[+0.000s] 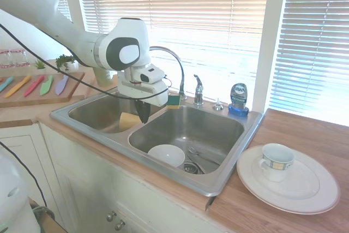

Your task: Turn off the faucet

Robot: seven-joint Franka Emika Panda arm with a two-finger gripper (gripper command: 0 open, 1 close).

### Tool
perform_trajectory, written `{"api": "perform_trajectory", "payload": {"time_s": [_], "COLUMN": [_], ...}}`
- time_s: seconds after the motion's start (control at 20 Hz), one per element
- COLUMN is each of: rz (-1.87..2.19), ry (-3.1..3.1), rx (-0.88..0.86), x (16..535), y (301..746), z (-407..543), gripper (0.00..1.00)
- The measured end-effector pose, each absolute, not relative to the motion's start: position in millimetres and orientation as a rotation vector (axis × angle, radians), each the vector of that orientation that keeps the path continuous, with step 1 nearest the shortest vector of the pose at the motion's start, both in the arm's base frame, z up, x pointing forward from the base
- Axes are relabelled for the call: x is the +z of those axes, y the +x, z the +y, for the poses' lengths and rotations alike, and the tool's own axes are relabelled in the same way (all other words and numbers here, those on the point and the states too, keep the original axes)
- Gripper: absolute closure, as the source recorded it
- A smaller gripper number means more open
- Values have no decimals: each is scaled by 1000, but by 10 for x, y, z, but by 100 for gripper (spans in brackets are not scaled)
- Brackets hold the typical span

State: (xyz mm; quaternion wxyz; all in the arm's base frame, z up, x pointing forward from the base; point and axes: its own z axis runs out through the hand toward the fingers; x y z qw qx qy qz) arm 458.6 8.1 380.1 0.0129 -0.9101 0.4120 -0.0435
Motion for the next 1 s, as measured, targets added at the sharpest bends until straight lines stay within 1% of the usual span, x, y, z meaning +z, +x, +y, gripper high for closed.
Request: {"api": "perform_trajectory", "payload": {"time_s": [0.15, 0.25, 0.6, 0.75, 1.0], "rz": [1294, 1291, 1326, 1316, 1297], "ry": [-2828, -2813, -2711, -2640, -2581], "rx": [-167, -219, -612, -714, -815], "x": [3837, 3899, 4152, 4277, 4670], "y": [4905, 5162, 5971, 6221, 6505], "z": [61, 38, 66, 163, 277], "gripper": [100, 100, 100, 100, 100]}}
